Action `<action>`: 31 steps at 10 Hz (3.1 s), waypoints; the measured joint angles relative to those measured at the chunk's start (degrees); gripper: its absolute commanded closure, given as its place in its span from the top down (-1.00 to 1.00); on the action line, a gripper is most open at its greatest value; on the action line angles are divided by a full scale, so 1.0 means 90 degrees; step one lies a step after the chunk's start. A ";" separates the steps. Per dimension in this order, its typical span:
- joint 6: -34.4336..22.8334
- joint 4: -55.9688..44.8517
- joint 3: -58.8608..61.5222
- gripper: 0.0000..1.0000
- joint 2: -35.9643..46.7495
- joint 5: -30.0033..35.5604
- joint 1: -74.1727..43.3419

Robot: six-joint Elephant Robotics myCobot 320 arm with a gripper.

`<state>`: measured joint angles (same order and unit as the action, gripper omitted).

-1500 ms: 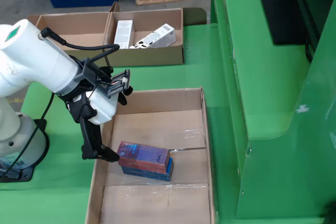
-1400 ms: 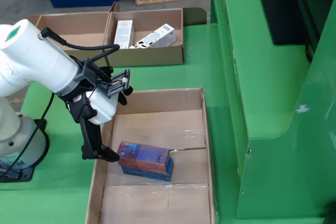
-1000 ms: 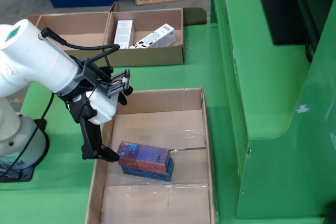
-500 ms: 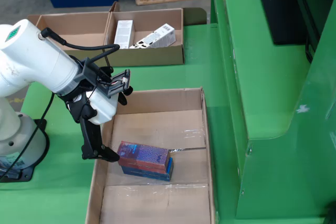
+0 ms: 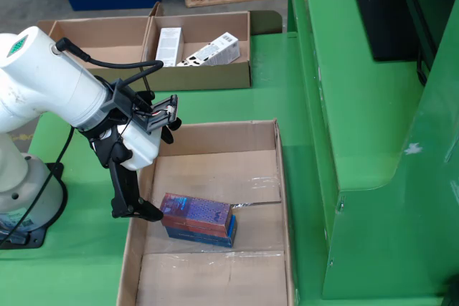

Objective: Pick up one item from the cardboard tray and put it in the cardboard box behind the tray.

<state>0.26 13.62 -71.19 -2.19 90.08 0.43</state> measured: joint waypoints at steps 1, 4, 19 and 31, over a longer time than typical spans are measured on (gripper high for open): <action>0.0000 0.0000 0.0000 1.00 0.0000 0.0000 0.0000; 0.0000 0.0000 0.0000 1.00 0.0000 0.0000 0.0000; 0.0000 0.0000 0.0000 1.00 0.0000 0.0000 0.0000; -0.0020 -0.0322 0.1934 1.00 -0.1719 0.0020 -0.0223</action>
<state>0.08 10.72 -53.78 -17.66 90.26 -1.58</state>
